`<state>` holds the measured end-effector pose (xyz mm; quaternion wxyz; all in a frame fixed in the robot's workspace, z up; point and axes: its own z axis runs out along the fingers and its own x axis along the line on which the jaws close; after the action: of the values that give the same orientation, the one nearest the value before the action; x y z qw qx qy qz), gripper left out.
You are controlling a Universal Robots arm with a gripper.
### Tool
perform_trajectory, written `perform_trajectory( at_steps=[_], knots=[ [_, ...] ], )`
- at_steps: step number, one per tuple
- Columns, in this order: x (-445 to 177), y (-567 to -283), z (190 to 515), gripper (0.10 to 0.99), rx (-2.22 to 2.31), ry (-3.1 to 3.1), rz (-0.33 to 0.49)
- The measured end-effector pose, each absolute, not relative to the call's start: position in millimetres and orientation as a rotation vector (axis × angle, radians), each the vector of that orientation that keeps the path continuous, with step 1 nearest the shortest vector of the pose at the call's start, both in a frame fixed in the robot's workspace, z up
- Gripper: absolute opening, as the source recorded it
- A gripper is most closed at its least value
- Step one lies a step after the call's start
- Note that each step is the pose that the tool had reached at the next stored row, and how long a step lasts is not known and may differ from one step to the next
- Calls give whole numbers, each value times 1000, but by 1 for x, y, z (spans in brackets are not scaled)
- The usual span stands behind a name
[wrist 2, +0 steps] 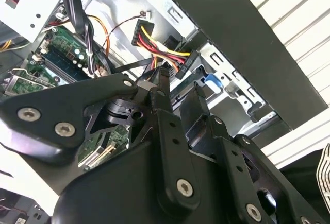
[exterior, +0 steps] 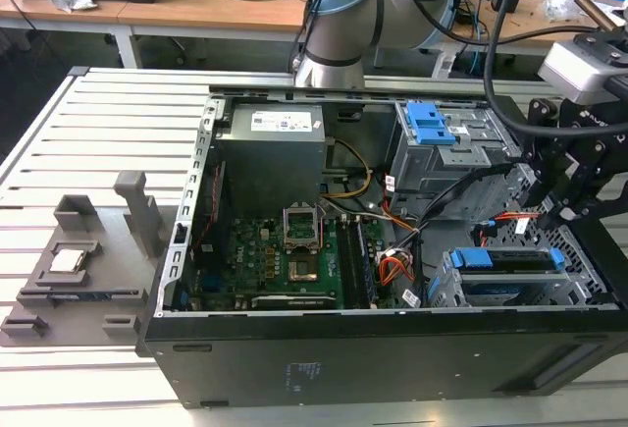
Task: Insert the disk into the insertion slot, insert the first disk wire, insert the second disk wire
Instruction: 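Insert the first disk wire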
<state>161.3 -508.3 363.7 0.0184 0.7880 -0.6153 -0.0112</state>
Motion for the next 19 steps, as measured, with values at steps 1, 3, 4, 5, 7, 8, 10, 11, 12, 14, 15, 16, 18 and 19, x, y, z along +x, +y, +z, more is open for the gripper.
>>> perform_trajectory(
  at_steps=[1, 3, 4, 5, 7, 8, 10, 11, 12, 14, 15, 16, 18, 19],
  knots=[
    [162, -508, 364, 361, 2448, -1910, -35],
    [163, -507, 364, 361, 2449, -1908, -35],
    [164, -506, 363, 361, 2449, -1907, -34],
    [166, -506, 364, 361, 2448, -1903, -30],
    [168, -506, 363, 361, 2444, -1897, -22],
    [169, -506, 363, 361, 2441, -1894, -17],
    [170, -506, 362, 361, 2438, -1892, -13],
    [170, -506, 362, 361, 2437, -1892, -12],
    [170, -506, 361, 361, 2436, -1891, -10],
    [171, -506, 359, 361, 2436, -1890, -9],
    [171, -505, 359, 361, 2435, -1890, -8],
    [171, -505, 358, 361, 2435, -1890, -8],
    [171, -505, 355, 361, 2434, -1890, -7],
    [171, -505, 355, 361, 2434, -1890, -7]
  ],
)
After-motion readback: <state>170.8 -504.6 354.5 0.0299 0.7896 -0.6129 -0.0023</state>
